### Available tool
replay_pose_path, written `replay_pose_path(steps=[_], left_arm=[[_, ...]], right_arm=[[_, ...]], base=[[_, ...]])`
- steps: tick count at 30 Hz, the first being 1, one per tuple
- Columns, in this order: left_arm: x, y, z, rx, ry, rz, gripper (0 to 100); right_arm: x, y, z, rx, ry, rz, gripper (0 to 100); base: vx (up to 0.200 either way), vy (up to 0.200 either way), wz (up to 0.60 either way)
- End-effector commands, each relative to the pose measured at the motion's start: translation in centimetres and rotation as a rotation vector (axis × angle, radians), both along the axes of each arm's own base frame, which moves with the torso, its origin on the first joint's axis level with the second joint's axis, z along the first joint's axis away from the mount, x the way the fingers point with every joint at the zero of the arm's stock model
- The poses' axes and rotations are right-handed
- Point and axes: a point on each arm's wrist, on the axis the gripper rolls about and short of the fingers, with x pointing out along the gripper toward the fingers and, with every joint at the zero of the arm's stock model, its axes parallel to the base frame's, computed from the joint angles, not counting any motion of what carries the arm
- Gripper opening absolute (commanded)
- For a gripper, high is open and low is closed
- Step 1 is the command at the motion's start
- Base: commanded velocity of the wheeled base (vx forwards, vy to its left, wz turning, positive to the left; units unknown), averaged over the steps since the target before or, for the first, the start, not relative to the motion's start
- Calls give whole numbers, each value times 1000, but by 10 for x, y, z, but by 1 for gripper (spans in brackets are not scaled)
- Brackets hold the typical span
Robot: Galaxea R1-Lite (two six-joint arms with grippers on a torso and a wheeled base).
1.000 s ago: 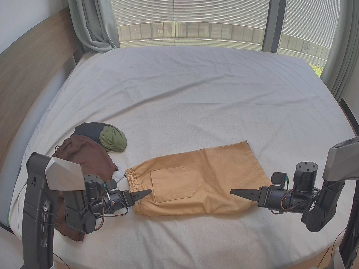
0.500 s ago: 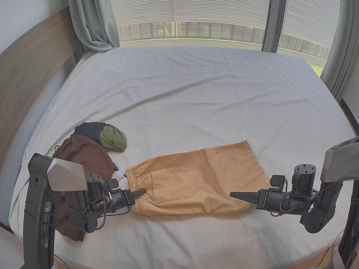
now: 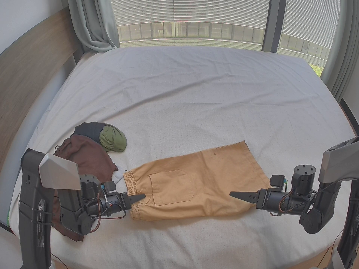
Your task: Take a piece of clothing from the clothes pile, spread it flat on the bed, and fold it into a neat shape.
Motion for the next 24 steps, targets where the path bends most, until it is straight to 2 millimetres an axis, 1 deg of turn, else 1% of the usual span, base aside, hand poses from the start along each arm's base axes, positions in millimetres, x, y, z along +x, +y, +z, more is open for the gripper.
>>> replay_pose_path(steps=[1, 5, 11, 13, 14, 21, 24], left_arm=[[-2, 13, 16, -14, -22, 17, 0], [-1, 21, 23, -18, -41, 39, 0], [-3, 26, 28, -19, -48, 51, 0], [-6, 30, 35, -28, -55, 45, 0], [-8, 35, 39, -37, -59, 41, 0], [-15, 59, 45, -59, -53, 55, 0], [-17, 65, 48, -65, -58, 61, 0]], right_arm=[[0, 0, -3, -3, 9, 2, 100], [0, 0, -3, -4, 11, 2, 100], [-1, 0, -3, -4, 11, 2, 100], [-1, 0, -3, -4, 12, 2, 100], [-1, 0, -3, -4, 12, 2, 100], [-1, 2, -3, -4, 12, 9, 100], [-2, 3, -3, -4, 11, 11, 100]], base=[[0, 0, 0], [0, 0, 0], [0, 0, 0], [0, 0, 0], [0, 0, 0], [0, 0, 0], [0, 0, 0]])
